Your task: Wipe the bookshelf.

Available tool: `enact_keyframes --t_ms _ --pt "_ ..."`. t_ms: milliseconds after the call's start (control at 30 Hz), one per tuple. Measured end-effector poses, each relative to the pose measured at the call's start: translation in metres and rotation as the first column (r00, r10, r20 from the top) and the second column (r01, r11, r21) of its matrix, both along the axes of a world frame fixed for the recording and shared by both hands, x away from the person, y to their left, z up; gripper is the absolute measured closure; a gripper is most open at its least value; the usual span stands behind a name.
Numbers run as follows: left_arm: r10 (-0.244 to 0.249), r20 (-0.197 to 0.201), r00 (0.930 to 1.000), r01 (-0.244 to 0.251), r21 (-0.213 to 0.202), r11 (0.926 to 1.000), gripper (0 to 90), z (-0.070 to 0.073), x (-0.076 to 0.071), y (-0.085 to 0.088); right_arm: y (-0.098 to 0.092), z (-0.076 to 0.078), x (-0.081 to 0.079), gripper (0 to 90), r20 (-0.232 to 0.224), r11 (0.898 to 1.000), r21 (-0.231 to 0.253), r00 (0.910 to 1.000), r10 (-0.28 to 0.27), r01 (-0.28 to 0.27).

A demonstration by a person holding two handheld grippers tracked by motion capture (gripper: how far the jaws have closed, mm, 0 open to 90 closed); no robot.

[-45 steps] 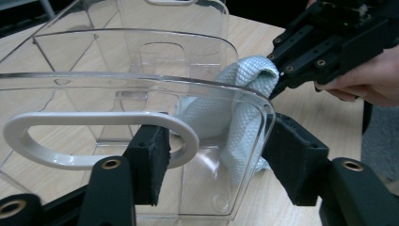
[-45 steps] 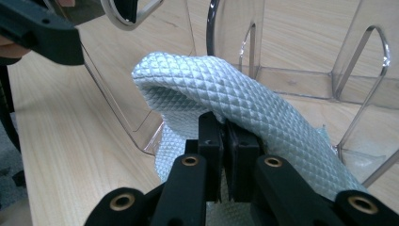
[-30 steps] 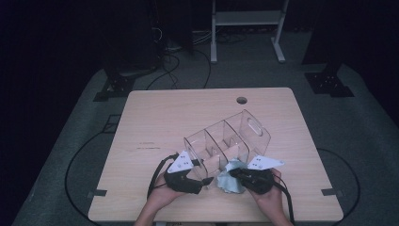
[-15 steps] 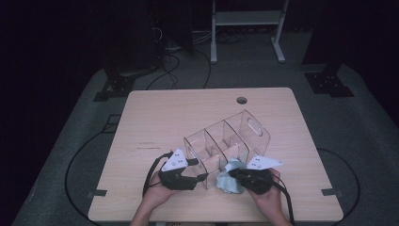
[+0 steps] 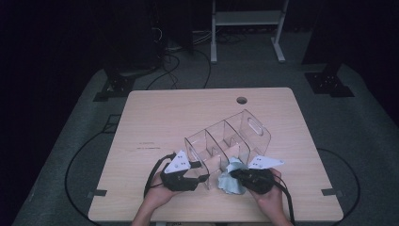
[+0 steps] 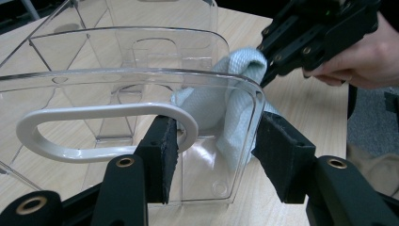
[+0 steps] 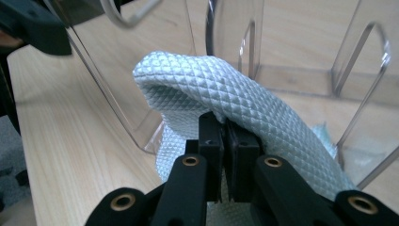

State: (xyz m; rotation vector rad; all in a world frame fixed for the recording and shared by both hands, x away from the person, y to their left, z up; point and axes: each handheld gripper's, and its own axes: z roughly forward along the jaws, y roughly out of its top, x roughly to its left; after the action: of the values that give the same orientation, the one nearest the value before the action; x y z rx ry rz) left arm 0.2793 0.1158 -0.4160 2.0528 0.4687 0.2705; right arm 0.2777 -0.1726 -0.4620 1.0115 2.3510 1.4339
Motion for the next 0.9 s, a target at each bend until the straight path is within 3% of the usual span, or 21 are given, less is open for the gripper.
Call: enact_keyframes --t_ms 167,333,567,733,900 --pt "-0.017 0.004 0.9999 0.017 0.005 0.9998 49.9 0.0 -0.001 -0.004 -0.006 0.017 -0.002 85.9 0.054 0.999 0.036 0.9985 -0.011 0.009" --pt "-0.017 0.006 0.9998 0.017 0.0 0.9999 50.4 -0.001 -0.002 -0.007 -0.009 0.004 0.001 85.9 -0.003 1.0 0.023 0.9999 -0.012 0.012" --pt "-0.045 0.008 0.9989 0.045 0.004 0.999 50.5 -0.002 -0.005 -0.015 -0.016 0.01 -0.001 85.9 0.018 1.0 0.0 0.9997 -0.013 0.013" --pt "-0.057 0.01 0.9983 0.057 0.003 0.9984 50.5 -0.002 -0.008 -0.02 -0.022 0.002 0.0 85.9 -0.023 1.0 0.003 0.9996 -0.019 0.019" --pt "-0.059 0.013 0.9982 0.059 0.003 0.9983 50.5 -0.002 -0.008 -0.021 -0.025 0.016 -0.001 85.9 0.025 0.999 0.039 0.9992 -0.031 0.03"
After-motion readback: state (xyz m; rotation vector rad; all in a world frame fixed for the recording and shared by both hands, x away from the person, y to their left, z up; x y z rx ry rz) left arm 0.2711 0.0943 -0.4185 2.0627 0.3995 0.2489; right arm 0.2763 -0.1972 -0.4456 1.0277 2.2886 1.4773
